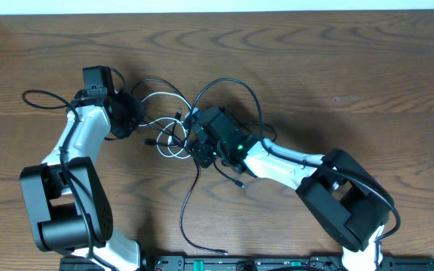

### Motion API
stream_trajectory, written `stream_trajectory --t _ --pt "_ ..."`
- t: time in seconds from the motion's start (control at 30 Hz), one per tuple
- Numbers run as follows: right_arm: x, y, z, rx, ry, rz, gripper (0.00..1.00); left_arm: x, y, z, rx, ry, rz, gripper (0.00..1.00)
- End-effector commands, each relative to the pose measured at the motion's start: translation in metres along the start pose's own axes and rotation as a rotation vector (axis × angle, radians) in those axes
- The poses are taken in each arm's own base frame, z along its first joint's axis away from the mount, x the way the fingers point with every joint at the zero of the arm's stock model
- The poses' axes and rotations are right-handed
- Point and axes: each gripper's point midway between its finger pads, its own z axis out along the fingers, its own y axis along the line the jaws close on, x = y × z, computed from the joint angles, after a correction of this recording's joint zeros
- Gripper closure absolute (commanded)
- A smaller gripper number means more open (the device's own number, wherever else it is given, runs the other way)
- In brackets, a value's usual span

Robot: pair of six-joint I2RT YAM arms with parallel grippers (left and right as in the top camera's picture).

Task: Untangle cables
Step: 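Grasp the black cable with the right gripper near the bundle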

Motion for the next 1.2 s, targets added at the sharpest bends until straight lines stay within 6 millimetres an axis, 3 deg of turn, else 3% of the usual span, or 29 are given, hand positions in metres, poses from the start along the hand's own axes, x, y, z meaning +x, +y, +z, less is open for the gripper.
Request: stream_trajectory --t 0.0,0.47,0.6,0.77,0.93,1.17 --pt "0.006 0.009 0.007 -0.013 0.011 -0.043 0.58 0.001 -0.003 -0.006 0.018 -0.004 0.019 0.92" --pt "0.027 0.006 0.038 -0.012 0.027 -0.129 0.58 0.001 -0.003 -0.006 0.018 -0.004 0.019 0.93" --pt "0.027 0.006 0.038 -0.012 0.027 -0.129 0.73 0.001 -0.003 -0.006 0.019 -0.003 0.019 0.92" --pt "0.026 0.004 0.037 -0.009 0.025 -0.124 0.99 0.001 -0.003 -0.006 0.018 -0.004 0.019 0.92" --pt "0.017 0.005 0.031 -0.014 0.008 -0.121 0.99 0.001 -0.003 -0.006 0.019 -0.004 0.018 0.93" --pt "-0.021 0.034 -0.005 -0.103 -0.082 -0.147 0.99 0.000 -0.003 -0.006 0.021 -0.007 0.019 0.92"
